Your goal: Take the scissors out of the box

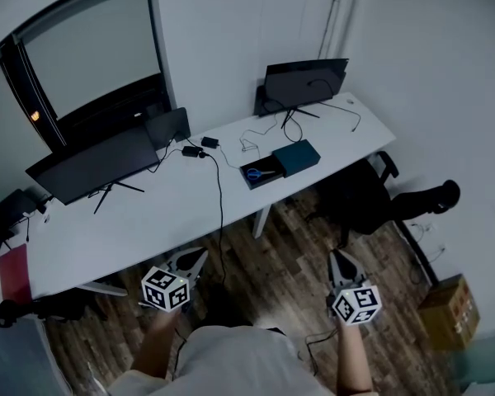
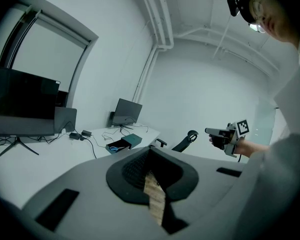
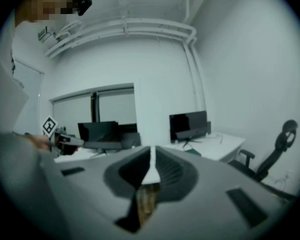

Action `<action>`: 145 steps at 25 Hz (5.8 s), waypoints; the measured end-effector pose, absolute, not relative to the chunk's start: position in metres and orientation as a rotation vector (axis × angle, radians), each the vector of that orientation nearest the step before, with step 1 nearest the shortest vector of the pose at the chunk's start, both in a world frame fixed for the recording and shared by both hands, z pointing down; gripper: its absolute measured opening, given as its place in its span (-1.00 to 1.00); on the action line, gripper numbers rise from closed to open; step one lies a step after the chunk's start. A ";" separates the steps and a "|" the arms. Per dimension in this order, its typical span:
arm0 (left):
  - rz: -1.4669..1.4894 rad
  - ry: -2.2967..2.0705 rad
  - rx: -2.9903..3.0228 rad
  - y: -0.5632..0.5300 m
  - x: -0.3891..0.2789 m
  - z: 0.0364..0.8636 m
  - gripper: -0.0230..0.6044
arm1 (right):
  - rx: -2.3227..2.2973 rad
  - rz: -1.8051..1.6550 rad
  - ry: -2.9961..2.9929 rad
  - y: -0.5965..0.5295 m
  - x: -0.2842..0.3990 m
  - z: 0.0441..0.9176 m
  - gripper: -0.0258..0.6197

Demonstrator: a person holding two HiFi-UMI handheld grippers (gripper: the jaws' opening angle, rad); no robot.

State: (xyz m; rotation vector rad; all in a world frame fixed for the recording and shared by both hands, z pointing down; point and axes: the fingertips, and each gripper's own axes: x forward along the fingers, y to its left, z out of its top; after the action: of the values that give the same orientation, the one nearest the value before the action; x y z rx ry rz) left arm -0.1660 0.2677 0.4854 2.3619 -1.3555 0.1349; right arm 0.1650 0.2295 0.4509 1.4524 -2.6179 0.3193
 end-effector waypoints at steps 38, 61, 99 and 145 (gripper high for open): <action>0.224 -1.026 2.491 -0.033 -0.238 0.508 -0.83 | 1.677 0.367 -2.399 0.007 0.068 0.463 -0.80; 0.228 -1.156 2.403 -0.123 -0.188 0.527 -0.83 | 1.412 0.406 -2.506 -0.131 0.097 0.493 -0.80; 1.651 -0.594 2.242 -0.227 -0.091 0.819 -0.70 | 1.112 0.872 -2.419 -0.213 0.142 0.663 -0.80; 1.733 -0.483 2.113 -0.222 -0.107 0.845 -0.60 | 1.266 0.887 -2.320 -0.202 0.129 0.667 -0.80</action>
State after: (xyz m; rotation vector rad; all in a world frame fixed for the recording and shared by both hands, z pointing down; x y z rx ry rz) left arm -0.1073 -0.2224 0.8451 2.1125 -0.4831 1.7326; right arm 0.1293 -0.2015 0.6675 1.2655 -2.3200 0.8875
